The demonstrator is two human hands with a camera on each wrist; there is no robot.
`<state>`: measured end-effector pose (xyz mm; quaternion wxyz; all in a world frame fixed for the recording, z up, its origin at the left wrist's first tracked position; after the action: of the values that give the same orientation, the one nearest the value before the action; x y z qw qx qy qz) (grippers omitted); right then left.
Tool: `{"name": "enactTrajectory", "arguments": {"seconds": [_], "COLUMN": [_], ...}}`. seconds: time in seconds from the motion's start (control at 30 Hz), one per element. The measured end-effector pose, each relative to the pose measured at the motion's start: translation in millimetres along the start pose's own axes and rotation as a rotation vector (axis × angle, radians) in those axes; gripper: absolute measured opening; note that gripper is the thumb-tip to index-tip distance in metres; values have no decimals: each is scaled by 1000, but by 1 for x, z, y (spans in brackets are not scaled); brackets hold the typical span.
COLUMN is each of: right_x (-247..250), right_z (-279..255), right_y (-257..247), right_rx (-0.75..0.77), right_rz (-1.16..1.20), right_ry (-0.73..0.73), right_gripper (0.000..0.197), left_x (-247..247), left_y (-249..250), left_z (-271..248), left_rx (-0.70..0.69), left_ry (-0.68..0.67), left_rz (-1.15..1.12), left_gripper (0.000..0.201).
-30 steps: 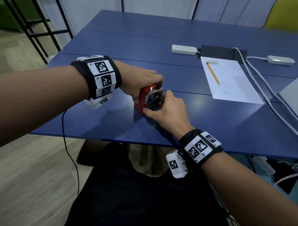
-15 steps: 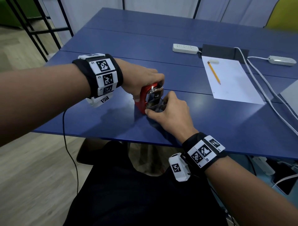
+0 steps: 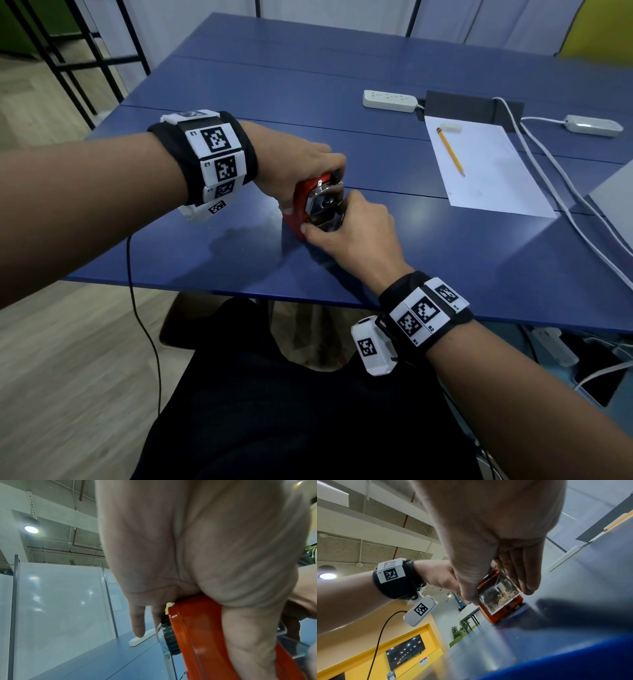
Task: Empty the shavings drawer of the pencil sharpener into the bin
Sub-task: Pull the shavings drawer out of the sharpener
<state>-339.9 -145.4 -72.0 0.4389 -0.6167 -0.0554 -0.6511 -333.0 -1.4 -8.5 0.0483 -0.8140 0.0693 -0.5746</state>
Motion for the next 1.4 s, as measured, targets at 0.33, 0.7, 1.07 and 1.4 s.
{"name": "enactTrajectory", "arguments": {"seconds": [0.33,0.7,1.07,1.4], "right_x": [6,10,37,32], "right_z": [-13,-19,-49,-61], "right_y": [7,12,39,43], "right_rx": [-14,-35,-13,-6], "right_rz": [10,5,-71,-64], "right_ry": [-12,-32,-49,-156], "right_gripper": [63,65,73,91], "left_x": [2,3,3,5], "left_y": [1,5,3,-3], "left_z": [-1,-7,0,-2], "left_rx": [6,15,3,6], "left_ry": [-1,-4,14,112], "left_rz": [-2,24,13,133], "left_gripper": [92,92,92,103]}}
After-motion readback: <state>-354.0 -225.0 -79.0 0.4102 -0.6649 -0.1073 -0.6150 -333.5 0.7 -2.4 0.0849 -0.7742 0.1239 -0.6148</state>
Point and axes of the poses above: each hand's wrist, its own z-axis towards the middle knuckle, its own x-axis out of the back of the hand, y = z × x, the point moved 6 cm from there along z, towards the middle knuckle, and after that the axes turned 15 degrees about x, right-handed, at the moved point
